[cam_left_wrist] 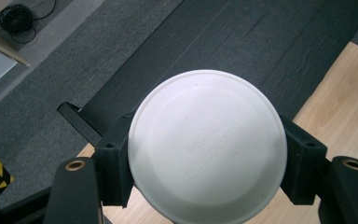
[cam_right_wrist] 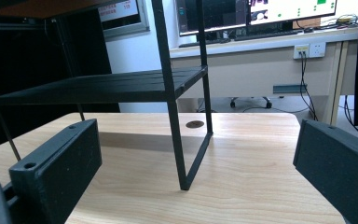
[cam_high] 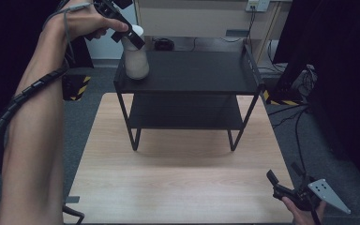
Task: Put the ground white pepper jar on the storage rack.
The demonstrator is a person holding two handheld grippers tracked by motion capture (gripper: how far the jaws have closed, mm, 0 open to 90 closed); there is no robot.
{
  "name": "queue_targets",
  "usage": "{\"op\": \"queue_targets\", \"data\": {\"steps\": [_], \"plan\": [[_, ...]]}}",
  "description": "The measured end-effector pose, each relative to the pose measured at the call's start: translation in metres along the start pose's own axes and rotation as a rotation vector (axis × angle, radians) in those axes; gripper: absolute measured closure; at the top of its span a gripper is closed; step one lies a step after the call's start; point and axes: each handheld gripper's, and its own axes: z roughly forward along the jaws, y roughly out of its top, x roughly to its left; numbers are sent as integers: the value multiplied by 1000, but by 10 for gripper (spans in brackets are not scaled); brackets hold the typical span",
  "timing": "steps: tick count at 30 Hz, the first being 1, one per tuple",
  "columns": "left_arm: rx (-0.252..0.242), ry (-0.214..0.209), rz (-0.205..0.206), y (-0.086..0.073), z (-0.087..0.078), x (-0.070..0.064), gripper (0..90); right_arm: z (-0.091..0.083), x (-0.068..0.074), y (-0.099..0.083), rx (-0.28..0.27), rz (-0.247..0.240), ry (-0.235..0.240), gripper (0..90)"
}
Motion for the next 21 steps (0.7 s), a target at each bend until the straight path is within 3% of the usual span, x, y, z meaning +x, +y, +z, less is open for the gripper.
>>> {"op": "queue_targets", "data": {"steps": [6, 7, 12, 14, 15, 16, 17, 18, 21], "plan": [[-12, -10, -24, -4, 5, 4, 329, 0, 0, 0, 0, 5, -2, 9], [-31, 7, -34, -7, 6, 3, 322, 0, 0, 0, 2, 6, 2, 9], [-47, 14, -40, -13, 5, 1, 134, 1, 1, 0, 1, 10, 8, 9], [-54, 17, -29, -15, 2, -2, 99, 0, 1, 0, 1, 11, 8, 9], [-87, 11, -32, -19, -4, -2, 83, 0, 0, -1, 1, 13, 8, 9], [-87, 11, -32, -19, -4, -2, 88, 0, 0, -1, 1, 13, 8, 9], [-129, 30, -28, -24, -13, -7, 82, 1, 1, 0, 2, 14, 9, 9], [-129, 30, -28, -24, -13, -7, 68, 1, 1, 0, 2, 14, 9, 9], [-161, 50, 12, -26, -28, -18, 58, 1, 1, 0, 1, 9, 13, 9]]}}
